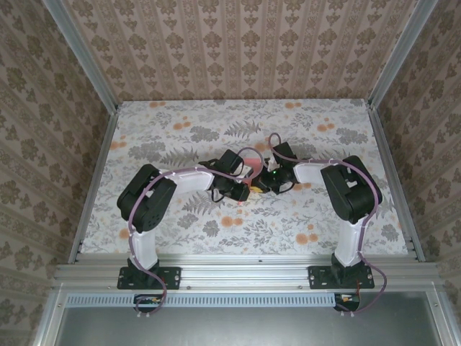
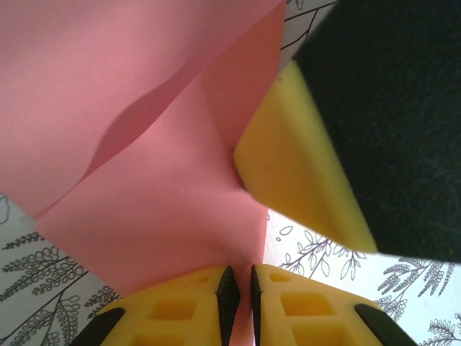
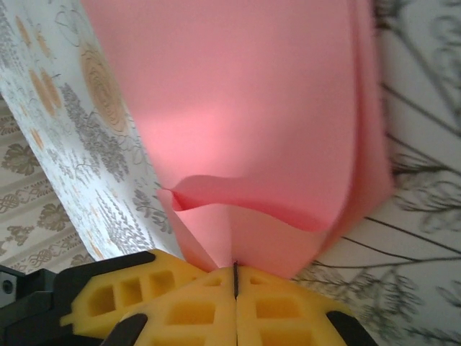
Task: Fold a paper plane with a square sheet of paper (pick it up from the middle)
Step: Third fold the triangle at the center of the table.
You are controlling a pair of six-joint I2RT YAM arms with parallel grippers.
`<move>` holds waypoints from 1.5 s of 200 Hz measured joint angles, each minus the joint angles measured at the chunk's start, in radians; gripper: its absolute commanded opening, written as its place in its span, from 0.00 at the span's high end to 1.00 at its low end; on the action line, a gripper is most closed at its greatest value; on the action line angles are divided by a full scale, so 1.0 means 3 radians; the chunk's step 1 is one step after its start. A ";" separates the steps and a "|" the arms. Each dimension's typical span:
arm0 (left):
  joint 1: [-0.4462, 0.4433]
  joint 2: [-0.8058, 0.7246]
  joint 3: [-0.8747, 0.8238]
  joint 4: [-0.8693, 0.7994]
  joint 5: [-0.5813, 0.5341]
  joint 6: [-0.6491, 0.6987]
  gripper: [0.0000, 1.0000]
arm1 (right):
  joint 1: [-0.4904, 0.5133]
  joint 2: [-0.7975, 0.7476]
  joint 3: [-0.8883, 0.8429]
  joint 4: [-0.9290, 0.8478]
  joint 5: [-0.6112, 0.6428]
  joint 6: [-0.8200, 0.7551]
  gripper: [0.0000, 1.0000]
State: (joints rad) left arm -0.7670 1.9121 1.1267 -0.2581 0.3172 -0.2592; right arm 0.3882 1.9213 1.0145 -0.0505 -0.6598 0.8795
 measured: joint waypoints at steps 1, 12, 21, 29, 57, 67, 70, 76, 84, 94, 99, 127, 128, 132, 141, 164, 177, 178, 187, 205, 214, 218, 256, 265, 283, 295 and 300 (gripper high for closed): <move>0.0000 -0.0001 0.0000 0.0001 0.0000 0.0000 0.81 | 0.0003 0.0000 0.0000 0.0008 0.0001 0.0006 0.93; -0.0001 -0.0003 -0.0004 0.0005 0.0000 0.0005 0.81 | 0.0020 0.0001 -0.0001 0.0065 0.0001 0.0052 0.93; 0.0000 -0.0003 -0.0005 0.0006 0.0000 0.0008 0.81 | 0.0033 0.0001 -0.0001 0.0095 0.0003 0.0069 0.94; -0.0001 -0.0003 -0.0005 0.0006 0.0000 0.0008 0.81 | 0.0039 0.0001 -0.0001 0.0095 0.0006 0.0071 0.94; -0.0001 -0.0004 -0.0006 0.0008 0.0000 0.0009 0.81 | 0.0041 0.0019 0.0000 0.0052 0.0085 0.0033 0.94; -0.0001 -0.0008 -0.0014 0.0015 -0.0001 0.0009 0.81 | 0.0041 0.0050 0.0005 0.0045 0.0107 0.0022 0.94; -0.0001 -0.0010 -0.0017 0.0018 -0.0001 0.0009 0.81 | 0.0041 0.0064 0.0008 0.0043 0.0107 0.0018 0.94; -0.0003 -0.0014 -0.0023 0.0022 -0.0003 0.0009 0.81 | 0.0039 0.0078 0.0019 0.0039 0.0094 0.0005 0.94; -0.0005 -0.0017 -0.0028 0.0034 -0.0005 0.0009 0.81 | 0.0034 0.0090 0.0041 0.0018 0.0095 -0.0023 0.94; -0.0010 -0.0024 -0.0042 0.0047 -0.0015 0.0009 0.81 | 0.0031 0.0103 0.0065 -0.0008 0.0097 -0.0052 0.94; -0.0013 -0.0029 -0.0050 0.0055 -0.0022 0.0009 0.81 | 0.0031 0.0109 0.0070 -0.0010 0.0098 -0.0066 0.94; -0.0017 -0.0051 -0.0089 0.0095 -0.0038 0.0011 0.81 | 0.0015 0.0126 0.0098 -0.0047 0.0094 -0.0155 0.93; -0.0017 -0.0051 -0.0090 0.0098 -0.0038 0.0011 0.81 | 0.0014 0.0126 0.0099 -0.0048 0.0093 -0.0158 0.93; -0.0017 -0.0053 -0.0095 0.0104 -0.0039 0.0011 0.81 | 0.0010 0.0127 0.0100 -0.0056 0.0093 -0.0167 0.93; -0.0017 -0.0055 -0.0104 0.0117 -0.0041 0.0013 0.81 | 0.0008 0.0127 0.0103 -0.0062 0.0093 -0.0197 0.93; -0.0017 -0.0071 -0.0135 0.0153 -0.0050 0.0023 0.82 | -0.0008 0.0127 0.0104 -0.0070 0.0089 -0.0248 0.91; -0.0018 -0.0079 -0.0150 0.0174 -0.0060 0.0025 0.82 | -0.0029 0.0127 0.0104 -0.0081 0.0088 -0.0285 0.89; -0.0019 -0.0079 -0.0153 0.0177 -0.0061 0.0025 0.82 | -0.0033 0.0127 0.0104 -0.0083 0.0089 -0.0286 0.89; -0.0019 -0.0083 -0.0160 0.0184 -0.0062 0.0031 0.82 | -0.0057 0.0127 0.0109 -0.0094 0.0085 -0.0309 0.89; -0.0019 -0.0095 -0.0181 0.0207 -0.0065 0.0034 0.82 | -0.0114 0.0127 0.0113 -0.0100 0.0086 -0.0324 0.89; -0.0019 -0.0098 -0.0188 0.0216 -0.0065 0.0034 0.82 | -0.0148 0.0127 0.0116 -0.0106 0.0086 -0.0332 0.89; -0.0019 -0.0099 -0.0192 0.0221 -0.0065 0.0034 0.82 | -0.0159 0.0130 0.0121 -0.0111 0.0088 -0.0333 0.89; -0.0019 -0.0120 -0.0224 0.0257 -0.0069 0.0037 0.82 | -0.0268 0.0151 0.0156 -0.0131 0.0088 -0.0369 0.89; -0.0019 -0.0120 -0.0228 0.0262 -0.0071 0.0037 0.82 | -0.0300 0.0151 0.0158 -0.0131 0.0097 -0.0389 0.89; -0.0019 -0.0121 -0.0238 0.0278 -0.0072 0.0038 0.82 | -0.0367 0.0151 0.0175 -0.0145 0.0141 -0.0409 0.89; -0.0019 -0.0121 -0.0239 0.0281 -0.0071 0.0038 0.82 | -0.0411 0.0151 0.0187 -0.0150 0.0169 -0.0421 0.89; -0.0019 -0.0121 -0.0239 0.0281 -0.0071 0.0038 0.82 | -0.0426 0.0151 0.0192 -0.0154 0.0183 -0.0427 0.88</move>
State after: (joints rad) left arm -0.7727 1.8759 1.0550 -0.1738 0.2958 -0.2478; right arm 0.2604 1.9667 1.0721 -0.0967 -0.6048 0.7513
